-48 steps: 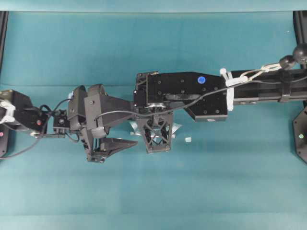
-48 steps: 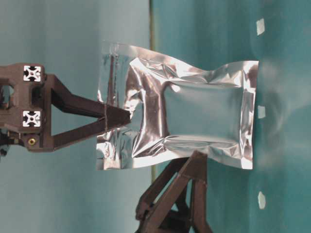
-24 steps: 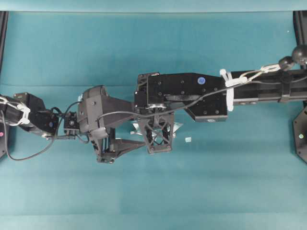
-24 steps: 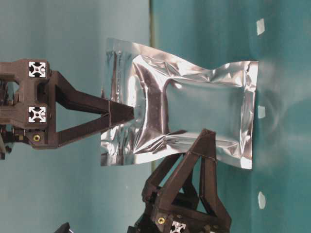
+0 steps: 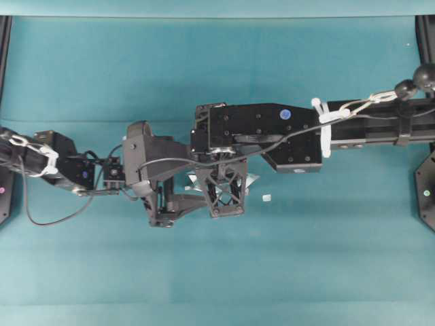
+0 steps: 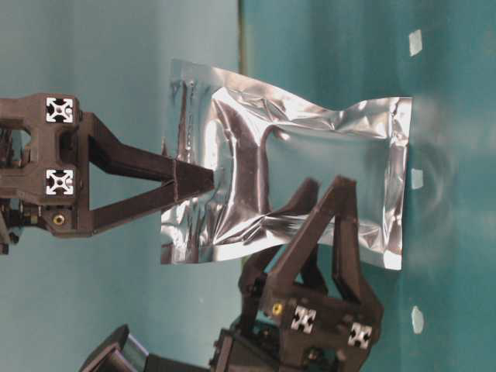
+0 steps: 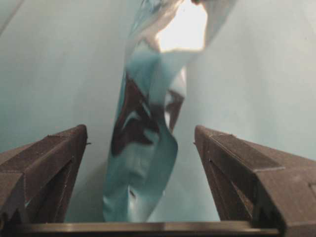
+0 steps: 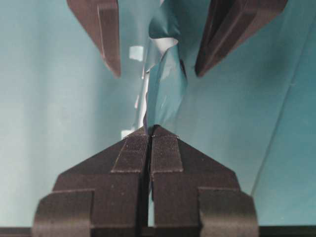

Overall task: Hand over the silver zip bag and make it stand upright.
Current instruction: 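Move the open left gripper to the bag's lower edge, then close the left gripper on the bag's lower edge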

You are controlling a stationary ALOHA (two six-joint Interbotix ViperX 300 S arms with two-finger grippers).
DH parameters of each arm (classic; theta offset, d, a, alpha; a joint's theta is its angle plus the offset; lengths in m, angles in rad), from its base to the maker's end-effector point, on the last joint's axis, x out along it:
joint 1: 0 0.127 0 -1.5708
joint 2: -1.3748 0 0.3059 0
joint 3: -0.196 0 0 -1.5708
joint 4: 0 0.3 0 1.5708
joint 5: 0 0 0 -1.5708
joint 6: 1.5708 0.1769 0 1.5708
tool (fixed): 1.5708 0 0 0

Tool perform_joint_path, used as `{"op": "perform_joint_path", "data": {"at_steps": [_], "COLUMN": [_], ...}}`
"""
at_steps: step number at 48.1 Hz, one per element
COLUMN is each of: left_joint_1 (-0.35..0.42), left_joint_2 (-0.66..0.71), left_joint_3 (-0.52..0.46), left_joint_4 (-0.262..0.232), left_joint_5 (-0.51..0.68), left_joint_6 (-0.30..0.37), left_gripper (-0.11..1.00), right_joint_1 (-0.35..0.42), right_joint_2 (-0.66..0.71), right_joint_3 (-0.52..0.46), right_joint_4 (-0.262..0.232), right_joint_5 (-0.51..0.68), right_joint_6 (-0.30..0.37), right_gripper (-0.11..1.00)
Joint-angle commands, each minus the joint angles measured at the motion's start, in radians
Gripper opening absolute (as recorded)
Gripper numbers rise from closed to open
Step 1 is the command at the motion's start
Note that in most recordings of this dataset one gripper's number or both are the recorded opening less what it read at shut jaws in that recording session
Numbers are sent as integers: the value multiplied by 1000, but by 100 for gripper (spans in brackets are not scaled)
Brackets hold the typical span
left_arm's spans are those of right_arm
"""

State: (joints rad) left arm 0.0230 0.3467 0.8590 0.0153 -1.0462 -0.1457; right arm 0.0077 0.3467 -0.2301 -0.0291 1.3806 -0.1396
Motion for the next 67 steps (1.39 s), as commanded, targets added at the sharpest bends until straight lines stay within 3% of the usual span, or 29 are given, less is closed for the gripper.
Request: {"op": "perform_joint_path", "data": {"at_steps": [1, 27, 32, 43, 67], "left_joint_1": [5, 11, 11, 11, 9], "left_joint_2": [11, 44, 44, 44, 46], "left_joint_3": [-31, -54, -60, -51, -51], "left_joint_4": [2, 2, 2, 2, 2], "left_joint_5": [-11, -2, -2, 6, 25], "left_joint_6": [2, 2, 2, 12, 12], "left_gripper": [94, 81, 69, 25, 24], "right_joint_1": [3, 0, 0, 0, 0], "right_joint_2": [-17, -18, -18, -18, -18], "right_joint_3": [-6, -6, -6, -5, 8], "right_joint_4": [2, 3, 3, 2, 3], "right_joint_5": [2, -2, -2, 0, -5], "right_joint_6": [-3, -2, 0, 0, -3], "right_gripper": [-1, -1, -1, -1, 0]}}
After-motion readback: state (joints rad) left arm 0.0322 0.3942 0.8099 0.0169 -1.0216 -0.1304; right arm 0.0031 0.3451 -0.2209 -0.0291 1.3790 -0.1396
